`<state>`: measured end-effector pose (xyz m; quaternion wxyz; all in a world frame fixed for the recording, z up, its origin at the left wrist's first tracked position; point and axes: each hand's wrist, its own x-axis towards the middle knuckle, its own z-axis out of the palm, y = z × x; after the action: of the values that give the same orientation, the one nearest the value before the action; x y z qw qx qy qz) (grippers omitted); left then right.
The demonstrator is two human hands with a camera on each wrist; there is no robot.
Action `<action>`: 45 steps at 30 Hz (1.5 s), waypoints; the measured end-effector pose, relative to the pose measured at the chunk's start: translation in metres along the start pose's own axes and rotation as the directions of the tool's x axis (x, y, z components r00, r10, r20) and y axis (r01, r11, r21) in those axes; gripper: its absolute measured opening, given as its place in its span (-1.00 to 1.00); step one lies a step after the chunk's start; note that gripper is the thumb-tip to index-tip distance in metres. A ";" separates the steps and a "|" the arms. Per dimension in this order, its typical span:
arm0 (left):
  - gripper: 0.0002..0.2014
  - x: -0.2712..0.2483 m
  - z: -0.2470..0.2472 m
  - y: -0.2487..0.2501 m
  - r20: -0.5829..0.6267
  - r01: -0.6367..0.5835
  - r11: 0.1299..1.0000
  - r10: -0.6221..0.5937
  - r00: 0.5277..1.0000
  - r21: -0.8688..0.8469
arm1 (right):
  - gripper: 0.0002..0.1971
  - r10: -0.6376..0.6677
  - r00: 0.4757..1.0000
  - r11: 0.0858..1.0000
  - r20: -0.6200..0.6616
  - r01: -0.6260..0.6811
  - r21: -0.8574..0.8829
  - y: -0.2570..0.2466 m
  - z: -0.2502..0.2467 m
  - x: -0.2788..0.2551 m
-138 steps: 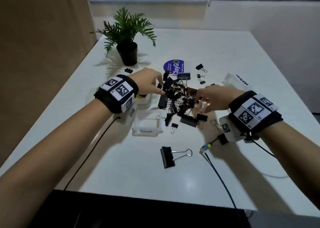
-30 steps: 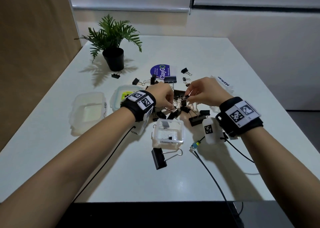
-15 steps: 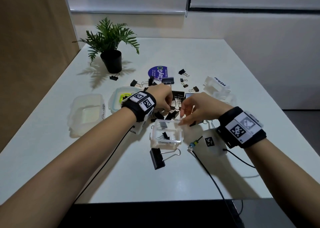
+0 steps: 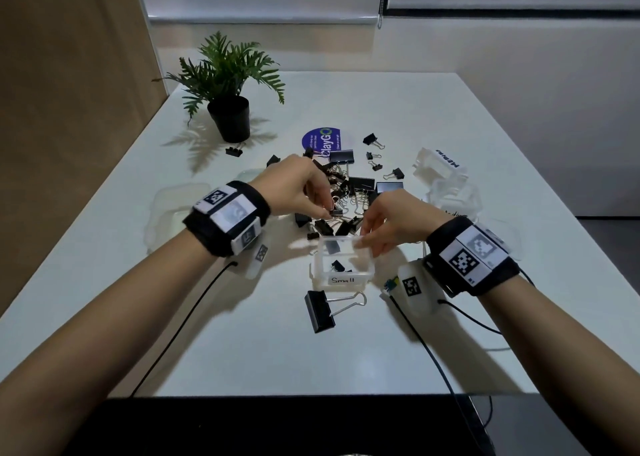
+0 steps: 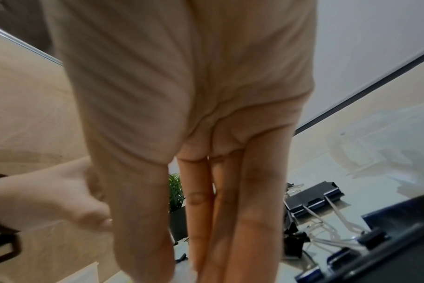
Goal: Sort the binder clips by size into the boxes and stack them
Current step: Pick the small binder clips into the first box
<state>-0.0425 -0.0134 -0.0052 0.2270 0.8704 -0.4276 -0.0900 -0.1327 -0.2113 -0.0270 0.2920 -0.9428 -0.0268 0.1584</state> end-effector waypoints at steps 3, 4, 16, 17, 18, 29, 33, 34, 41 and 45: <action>-0.89 -0.016 -0.001 0.004 0.157 -0.049 0.997 0.057 0.986 -0.057 | -0.85 0.011 1.000 1.000 -0.002 -0.011 0.017 -0.001 0.002 0.001; -0.86 -0.019 0.000 0.005 0.220 -0.051 0.997 0.061 0.973 -0.051 | -0.85 0.010 1.000 1.000 -0.002 -0.010 0.026 -0.002 0.002 0.002; -0.88 -0.013 0.018 -0.006 0.118 0.112 0.938 -0.158 0.980 0.327 | -0.82 0.037 0.959 0.999 -0.281 -0.044 -0.017 0.003 -0.021 0.026; -0.86 -0.011 0.019 -0.005 0.123 0.110 0.935 -0.159 0.979 0.336 | -0.84 0.055 0.930 0.996 -0.363 -0.078 -0.047 0.008 -0.028 0.035; -0.85 -0.009 0.020 -0.003 0.133 0.108 0.933 -0.163 0.978 0.344 | -0.82 0.079 0.899 0.990 -0.430 -0.121 -0.071 0.013 -0.035 0.046; -0.93 0.001 0.026 -0.002 0.107 0.139 0.931 -0.184 0.977 0.339 | -0.70 0.247 0.856 0.929 -0.455 -0.342 -0.139 0.057 -0.068 0.106; -0.93 -0.001 0.029 -0.003 0.096 0.142 0.931 -0.184 0.978 0.338 | -0.69 0.208 0.884 0.939 -0.418 -0.301 -0.168 0.060 -0.065 0.115; -0.93 -0.001 0.029 -0.003 0.093 0.143 0.928 -0.186 0.978 0.345 | -0.68 0.206 0.889 0.940 -0.410 -0.296 -0.171 0.060 -0.064 0.117; -0.95 0.001 0.035 -0.008 0.111 0.128 0.930 -0.176 0.978 0.346 | -0.82 0.171 0.914 0.926 -0.368 -0.277 -0.256 0.052 -0.061 0.127; -0.98 0.006 0.022 -0.011 0.086 0.117 0.983 -0.130 0.988 0.140 | -0.91 0.156 0.908 0.907 -0.389 -0.287 -0.307 0.046 -0.063 0.132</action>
<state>-0.0386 -0.0189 -0.0294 0.1414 0.9033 -0.3882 -0.1159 0.0099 -0.2647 -0.0411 0.0952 -0.9896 0.1071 0.0105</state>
